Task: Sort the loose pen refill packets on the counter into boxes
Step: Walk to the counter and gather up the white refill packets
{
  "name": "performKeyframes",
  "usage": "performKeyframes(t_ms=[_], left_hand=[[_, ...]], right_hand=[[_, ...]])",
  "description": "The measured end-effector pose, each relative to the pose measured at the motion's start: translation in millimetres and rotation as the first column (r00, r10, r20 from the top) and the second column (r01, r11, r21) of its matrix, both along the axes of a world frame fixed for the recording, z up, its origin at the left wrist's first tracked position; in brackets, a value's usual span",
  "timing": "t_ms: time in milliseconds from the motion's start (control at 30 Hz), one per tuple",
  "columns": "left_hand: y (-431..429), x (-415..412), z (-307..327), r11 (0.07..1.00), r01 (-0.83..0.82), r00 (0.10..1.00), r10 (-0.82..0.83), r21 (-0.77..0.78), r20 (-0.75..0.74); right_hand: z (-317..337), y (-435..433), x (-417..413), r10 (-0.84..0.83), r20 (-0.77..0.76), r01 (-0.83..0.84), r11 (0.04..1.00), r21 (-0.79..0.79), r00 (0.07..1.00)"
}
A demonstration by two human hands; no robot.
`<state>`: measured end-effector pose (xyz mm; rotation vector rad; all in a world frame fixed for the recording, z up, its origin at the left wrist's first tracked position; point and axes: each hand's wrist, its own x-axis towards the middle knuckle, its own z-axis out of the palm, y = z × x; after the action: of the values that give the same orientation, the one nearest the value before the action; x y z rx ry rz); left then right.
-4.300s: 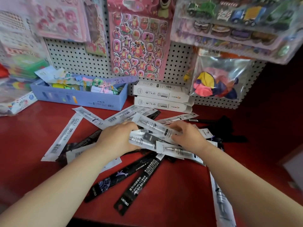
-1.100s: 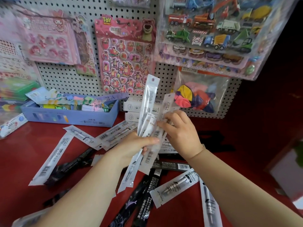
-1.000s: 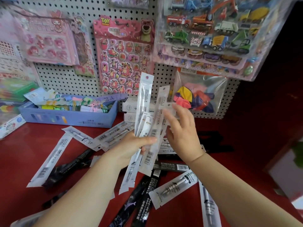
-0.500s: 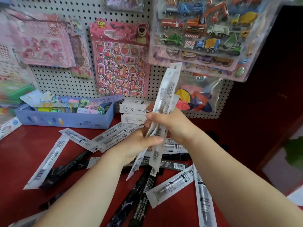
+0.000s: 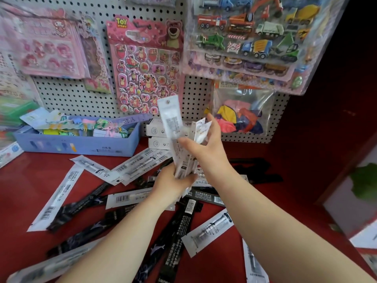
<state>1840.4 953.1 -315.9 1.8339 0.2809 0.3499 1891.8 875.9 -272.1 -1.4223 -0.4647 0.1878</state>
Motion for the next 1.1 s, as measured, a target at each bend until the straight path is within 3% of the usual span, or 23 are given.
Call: performKeyframes(t_ms=[200,500,767,900,1100], left_hand=[[5,2,-1,0.996,0.092,0.995,-0.092,0.007,0.036],[21,9,0,0.956,0.283,0.958,-0.277,0.082,-0.078],[15,2,-8,0.969,0.24,0.97,-0.241,0.061,0.016],[14,0,-11,0.982,0.169,0.984,-0.173,0.08,0.051],[13,-2,-14,0.98,0.179,0.981,-0.185,0.091,0.06]], right_hand=[[3,5,6,-0.059,-0.002,0.059,0.998,0.018,0.998],[7,-7,21,0.231,-0.083,-0.228,0.972,0.051,0.969],[2,-7,22,0.101,-0.002,-0.1,0.983,0.156,0.995],[2,-8,22,0.201,0.087,-0.208,0.974,0.089,0.976],[-10,-4,15,0.253,0.011,-0.253,0.967,0.022,0.968]])
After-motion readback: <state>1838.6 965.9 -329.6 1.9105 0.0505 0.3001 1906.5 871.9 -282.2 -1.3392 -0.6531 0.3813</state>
